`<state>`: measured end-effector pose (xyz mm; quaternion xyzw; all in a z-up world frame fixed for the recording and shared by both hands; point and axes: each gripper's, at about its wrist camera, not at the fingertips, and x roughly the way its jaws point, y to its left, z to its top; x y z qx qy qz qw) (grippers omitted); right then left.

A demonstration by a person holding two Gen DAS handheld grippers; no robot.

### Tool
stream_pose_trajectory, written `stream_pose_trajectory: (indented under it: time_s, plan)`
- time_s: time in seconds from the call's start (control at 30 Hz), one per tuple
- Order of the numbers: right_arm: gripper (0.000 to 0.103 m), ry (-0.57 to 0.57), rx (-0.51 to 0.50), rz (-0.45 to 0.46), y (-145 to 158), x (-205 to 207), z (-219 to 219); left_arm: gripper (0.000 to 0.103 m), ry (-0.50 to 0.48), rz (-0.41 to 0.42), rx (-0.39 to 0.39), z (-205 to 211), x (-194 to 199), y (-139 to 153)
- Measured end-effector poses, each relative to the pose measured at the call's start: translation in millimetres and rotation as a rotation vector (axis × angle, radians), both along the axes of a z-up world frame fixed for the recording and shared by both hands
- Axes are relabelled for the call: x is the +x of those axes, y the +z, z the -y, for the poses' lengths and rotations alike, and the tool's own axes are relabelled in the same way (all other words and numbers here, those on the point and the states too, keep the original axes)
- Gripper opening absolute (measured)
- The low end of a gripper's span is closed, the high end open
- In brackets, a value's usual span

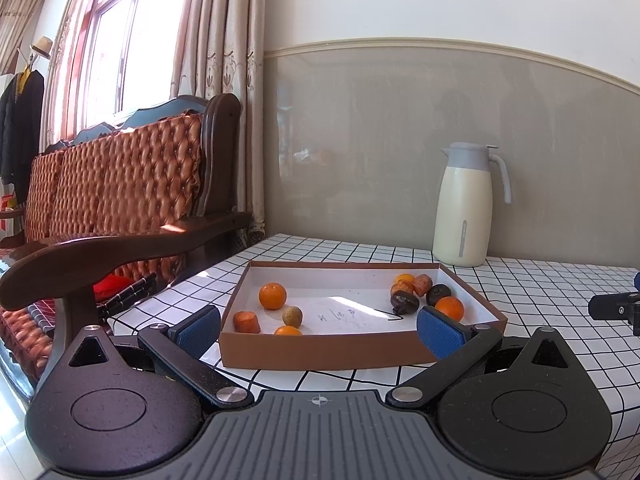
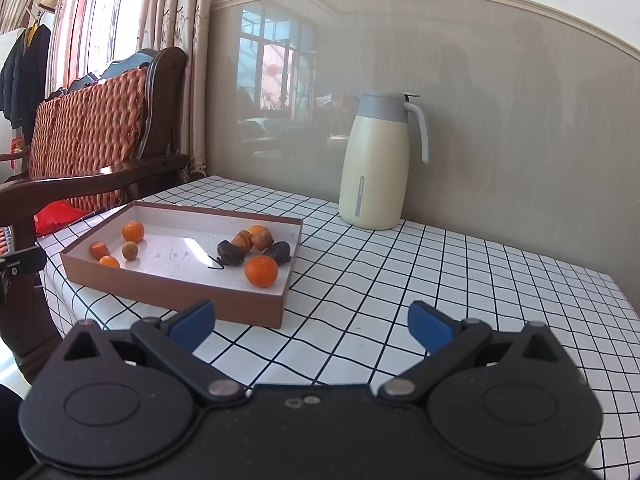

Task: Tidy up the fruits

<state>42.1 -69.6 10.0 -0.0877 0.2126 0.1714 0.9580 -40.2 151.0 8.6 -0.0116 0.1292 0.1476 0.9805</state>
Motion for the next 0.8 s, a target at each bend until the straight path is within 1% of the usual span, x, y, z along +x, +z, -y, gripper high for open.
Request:
stream_pose_trajectory:
  time_s: [0.8]
  plan:
    - [0.097, -0.003, 0.003, -0.006, -1.7, 1.2, 0.8, 0.103, -0.002, -0.001, 0.008, 1.3, -1.1, -1.6]
